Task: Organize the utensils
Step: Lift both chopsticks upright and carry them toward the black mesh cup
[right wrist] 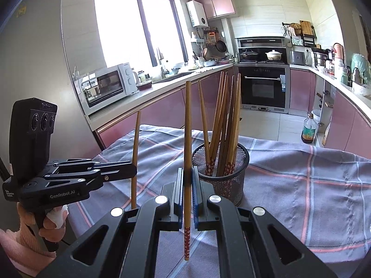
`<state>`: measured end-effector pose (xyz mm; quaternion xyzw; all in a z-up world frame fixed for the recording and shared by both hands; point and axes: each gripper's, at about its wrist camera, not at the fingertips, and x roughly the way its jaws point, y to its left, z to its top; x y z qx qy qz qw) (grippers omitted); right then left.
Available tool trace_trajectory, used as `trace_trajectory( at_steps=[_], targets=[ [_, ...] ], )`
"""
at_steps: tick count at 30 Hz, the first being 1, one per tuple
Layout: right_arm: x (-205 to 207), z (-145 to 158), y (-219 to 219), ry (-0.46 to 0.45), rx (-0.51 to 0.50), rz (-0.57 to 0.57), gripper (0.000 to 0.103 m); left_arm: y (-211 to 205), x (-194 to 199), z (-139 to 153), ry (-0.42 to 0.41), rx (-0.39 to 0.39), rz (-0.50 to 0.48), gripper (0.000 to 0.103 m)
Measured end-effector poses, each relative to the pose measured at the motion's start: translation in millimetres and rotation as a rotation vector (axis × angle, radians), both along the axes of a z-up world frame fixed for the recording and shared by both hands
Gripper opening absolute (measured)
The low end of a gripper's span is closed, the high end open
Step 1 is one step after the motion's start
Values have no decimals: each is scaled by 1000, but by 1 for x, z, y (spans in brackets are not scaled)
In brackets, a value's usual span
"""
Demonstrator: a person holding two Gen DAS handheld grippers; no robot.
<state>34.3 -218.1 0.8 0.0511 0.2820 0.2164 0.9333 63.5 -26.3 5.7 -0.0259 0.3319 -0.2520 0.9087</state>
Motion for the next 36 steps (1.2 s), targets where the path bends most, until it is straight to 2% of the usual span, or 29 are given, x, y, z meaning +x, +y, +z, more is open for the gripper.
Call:
trace_trajectory(
  at_steps=[19,28,29,33,36],
  targets=[
    [-1,7,-5,-23,1,-12,5,-9,-1,13,-34,-7,-22,4],
    [0,3,-6,-6,4,-14,5,-18,19,-12,34,40,-15,5],
    [1,2,-6,-4,4,-14,5,-19,22,-16,42,50,-14,5],
    [2,1,-7,3,4,-12,5,-29,37,-38,77,101,-8,18],
    [3,-1,-6,8,2,-10,5,-37,53,-54,102,150,3,23]
  ],
)
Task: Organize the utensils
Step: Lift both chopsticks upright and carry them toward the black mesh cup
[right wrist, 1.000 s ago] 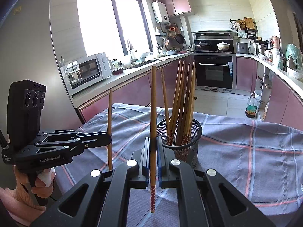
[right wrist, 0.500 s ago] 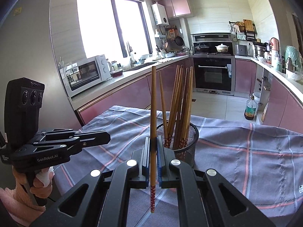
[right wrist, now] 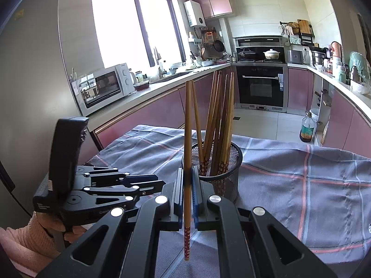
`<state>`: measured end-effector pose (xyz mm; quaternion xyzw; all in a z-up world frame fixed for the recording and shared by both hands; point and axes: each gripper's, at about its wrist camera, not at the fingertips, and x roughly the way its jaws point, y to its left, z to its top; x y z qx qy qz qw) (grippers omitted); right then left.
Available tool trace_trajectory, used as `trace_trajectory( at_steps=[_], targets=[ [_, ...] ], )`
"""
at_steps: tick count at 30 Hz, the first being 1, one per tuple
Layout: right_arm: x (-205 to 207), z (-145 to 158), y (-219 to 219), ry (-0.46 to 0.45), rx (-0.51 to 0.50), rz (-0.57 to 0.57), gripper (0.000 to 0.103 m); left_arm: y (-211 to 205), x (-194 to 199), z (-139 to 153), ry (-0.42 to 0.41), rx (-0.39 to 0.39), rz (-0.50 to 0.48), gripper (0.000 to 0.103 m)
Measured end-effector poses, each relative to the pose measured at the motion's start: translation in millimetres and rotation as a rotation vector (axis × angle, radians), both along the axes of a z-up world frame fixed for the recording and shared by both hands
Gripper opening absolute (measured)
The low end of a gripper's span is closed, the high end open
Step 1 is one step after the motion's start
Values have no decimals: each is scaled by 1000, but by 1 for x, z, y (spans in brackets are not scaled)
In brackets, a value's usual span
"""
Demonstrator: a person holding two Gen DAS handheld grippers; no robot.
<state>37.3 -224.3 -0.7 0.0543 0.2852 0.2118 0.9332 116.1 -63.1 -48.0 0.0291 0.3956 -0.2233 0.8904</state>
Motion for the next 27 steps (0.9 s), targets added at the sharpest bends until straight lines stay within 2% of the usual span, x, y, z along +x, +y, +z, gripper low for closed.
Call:
trace_trajectory(
  at_steps=[7,12,19,27],
  targets=[
    [2,-4,-2,15,2,1,5,-16,34,-30,36,106,28,24],
    [4,-5,-3,19,7,2,5,-23,49,-43,67,134,22,22],
    [5,-7,-3,23,10,3,6,-24,62,-57,116,142,24,11],
    [6,-10,-3,28,11,7,6,-21,64,-63,128,124,40,8]
  ],
)
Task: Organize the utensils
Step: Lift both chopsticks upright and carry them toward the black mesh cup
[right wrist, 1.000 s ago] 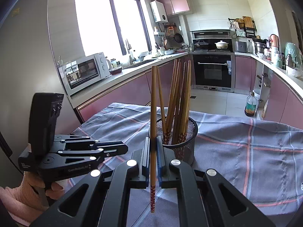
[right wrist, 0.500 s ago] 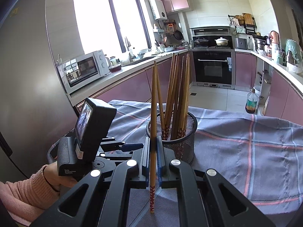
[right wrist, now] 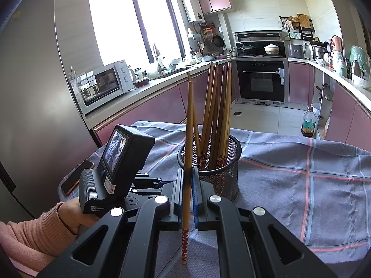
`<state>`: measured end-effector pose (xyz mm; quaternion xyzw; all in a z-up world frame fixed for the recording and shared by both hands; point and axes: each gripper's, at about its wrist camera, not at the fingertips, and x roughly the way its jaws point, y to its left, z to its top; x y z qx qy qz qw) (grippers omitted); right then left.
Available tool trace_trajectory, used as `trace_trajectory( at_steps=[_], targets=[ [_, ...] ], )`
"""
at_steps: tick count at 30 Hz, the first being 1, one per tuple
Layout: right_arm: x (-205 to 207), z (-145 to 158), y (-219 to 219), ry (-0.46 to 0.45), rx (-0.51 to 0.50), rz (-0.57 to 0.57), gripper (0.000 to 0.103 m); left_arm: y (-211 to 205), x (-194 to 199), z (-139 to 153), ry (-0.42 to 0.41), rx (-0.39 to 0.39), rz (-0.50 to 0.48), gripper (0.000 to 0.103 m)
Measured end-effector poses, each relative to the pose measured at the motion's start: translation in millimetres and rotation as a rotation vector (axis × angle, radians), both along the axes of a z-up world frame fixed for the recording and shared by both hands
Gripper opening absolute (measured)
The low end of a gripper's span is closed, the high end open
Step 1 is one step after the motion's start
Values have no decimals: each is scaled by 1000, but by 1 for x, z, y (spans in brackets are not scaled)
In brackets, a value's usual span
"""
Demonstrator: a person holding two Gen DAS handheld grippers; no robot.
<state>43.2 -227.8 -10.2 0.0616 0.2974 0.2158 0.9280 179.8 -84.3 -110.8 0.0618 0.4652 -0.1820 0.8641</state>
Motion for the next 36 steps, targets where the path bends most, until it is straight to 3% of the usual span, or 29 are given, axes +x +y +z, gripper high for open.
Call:
trace_trajectory(
  at_steps=[14,17,19,21,26,29,36],
  targets=[
    [0,0,0,1,3,2,6,29,-44,4,10,-31,31,8],
    [-1,-1,1,1,3,6,6,30,-45,2,7,-17,33,13],
    [-1,-1,1,1,1,7,6,33,-44,1,11,-21,28,26],
    [-2,0,2,0,-1,9,6,31,-42,2,0,-12,26,28],
    [-2,0,1,0,-1,8,6,24,-34,1,-6,10,22,26],
    [-2,0,1,-1,-2,9,6,24,-30,2,2,-1,29,9],
    [-2,0,0,0,-1,6,6,28,-36,3,1,-29,48,7]
  ],
)
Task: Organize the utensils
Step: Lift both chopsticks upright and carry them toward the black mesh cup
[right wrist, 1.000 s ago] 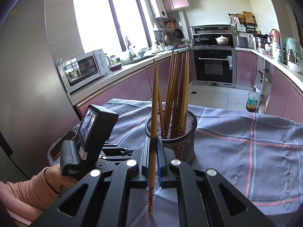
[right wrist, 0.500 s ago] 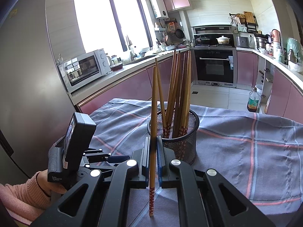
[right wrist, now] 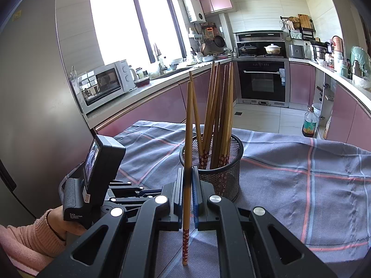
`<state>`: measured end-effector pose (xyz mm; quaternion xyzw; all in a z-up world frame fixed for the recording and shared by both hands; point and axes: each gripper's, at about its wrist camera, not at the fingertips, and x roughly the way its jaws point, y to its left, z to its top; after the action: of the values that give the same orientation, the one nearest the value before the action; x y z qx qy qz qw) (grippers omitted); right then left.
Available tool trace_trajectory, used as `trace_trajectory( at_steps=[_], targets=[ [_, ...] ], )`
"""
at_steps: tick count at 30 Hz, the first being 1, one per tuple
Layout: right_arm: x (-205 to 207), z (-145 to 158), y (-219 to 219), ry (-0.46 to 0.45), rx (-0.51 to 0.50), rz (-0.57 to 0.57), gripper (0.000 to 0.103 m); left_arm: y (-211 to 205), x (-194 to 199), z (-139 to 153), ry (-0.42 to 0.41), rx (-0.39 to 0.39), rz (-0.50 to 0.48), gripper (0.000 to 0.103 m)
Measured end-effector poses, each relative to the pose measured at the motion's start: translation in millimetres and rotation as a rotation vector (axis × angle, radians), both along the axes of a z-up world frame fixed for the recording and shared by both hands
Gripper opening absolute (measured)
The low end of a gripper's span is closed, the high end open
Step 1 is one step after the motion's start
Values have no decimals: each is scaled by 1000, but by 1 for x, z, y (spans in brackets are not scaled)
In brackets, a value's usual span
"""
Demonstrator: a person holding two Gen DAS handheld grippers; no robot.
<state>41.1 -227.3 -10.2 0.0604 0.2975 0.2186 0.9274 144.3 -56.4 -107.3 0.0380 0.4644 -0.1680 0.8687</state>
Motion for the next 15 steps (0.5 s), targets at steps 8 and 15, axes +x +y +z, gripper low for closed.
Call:
trace_trajectory(
  at_steps=[8,15],
  targets=[
    [0,0,0,-1,1,0,6,7,-16,21,-54,-29,7,7],
    [-2,2,-1,-10,2,-3,6,13,-29,44,-102,-62,7,7]
  ],
)
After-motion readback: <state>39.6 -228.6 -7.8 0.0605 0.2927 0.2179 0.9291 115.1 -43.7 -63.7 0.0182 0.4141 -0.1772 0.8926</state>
